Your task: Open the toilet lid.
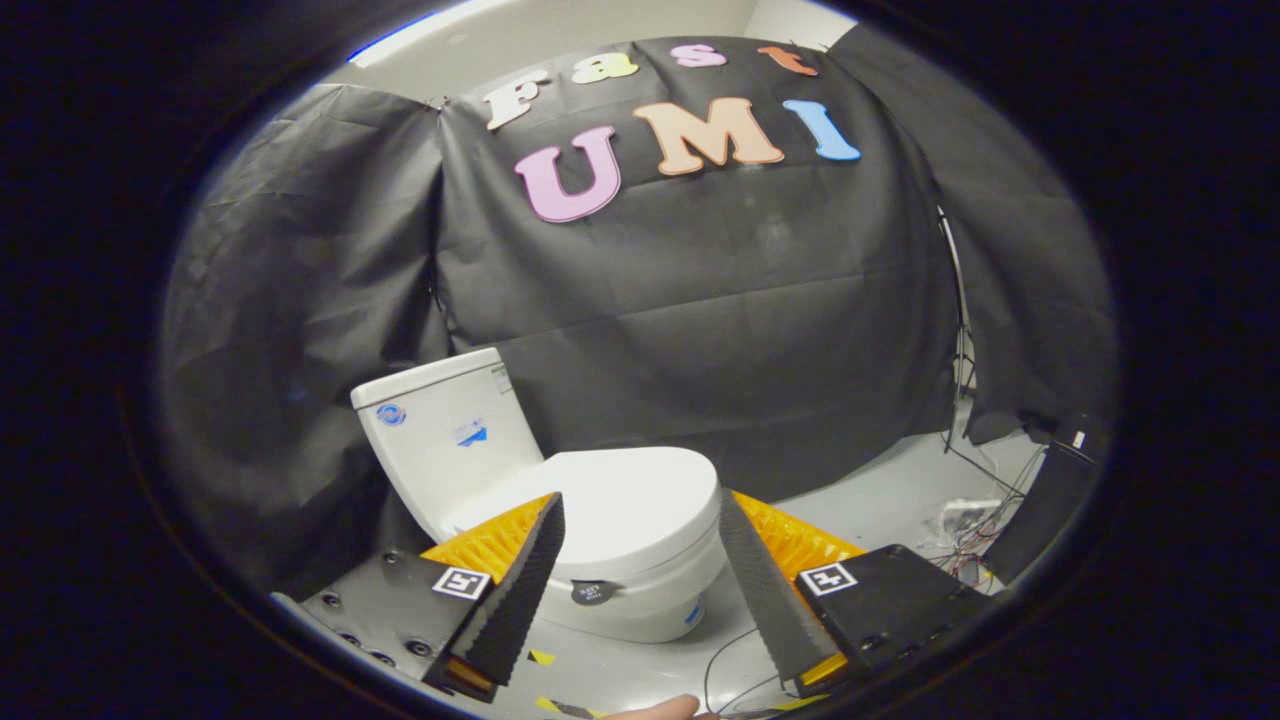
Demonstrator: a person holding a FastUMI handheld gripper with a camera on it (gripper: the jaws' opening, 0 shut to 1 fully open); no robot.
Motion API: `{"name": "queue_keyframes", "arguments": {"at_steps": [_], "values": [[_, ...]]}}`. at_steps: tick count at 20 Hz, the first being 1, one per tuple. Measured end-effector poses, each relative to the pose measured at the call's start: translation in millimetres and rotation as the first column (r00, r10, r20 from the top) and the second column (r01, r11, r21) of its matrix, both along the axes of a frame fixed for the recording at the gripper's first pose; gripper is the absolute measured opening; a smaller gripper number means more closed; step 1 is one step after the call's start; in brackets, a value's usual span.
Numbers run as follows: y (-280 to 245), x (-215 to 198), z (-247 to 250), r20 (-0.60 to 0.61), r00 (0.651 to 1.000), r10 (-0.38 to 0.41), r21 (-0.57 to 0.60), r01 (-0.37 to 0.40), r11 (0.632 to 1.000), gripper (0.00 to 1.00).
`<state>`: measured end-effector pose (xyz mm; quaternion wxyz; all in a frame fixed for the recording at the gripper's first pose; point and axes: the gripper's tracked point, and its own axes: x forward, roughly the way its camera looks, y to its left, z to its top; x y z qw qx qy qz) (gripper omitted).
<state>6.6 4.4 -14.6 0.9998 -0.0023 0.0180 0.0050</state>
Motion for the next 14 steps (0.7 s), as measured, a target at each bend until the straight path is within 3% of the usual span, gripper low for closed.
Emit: {"name": "queue_keyframes", "arguments": {"at_steps": [8, 14], "values": [[16.1, 24.8, -45.1, -0.039, 0.998, 0.056, 0.146, -0.049, 0.988, 0.96], [25.0, 50.5, -97.5, -0.122, 0.989, 0.081, 0.281, -0.044, 0.959, 0.89]]}}
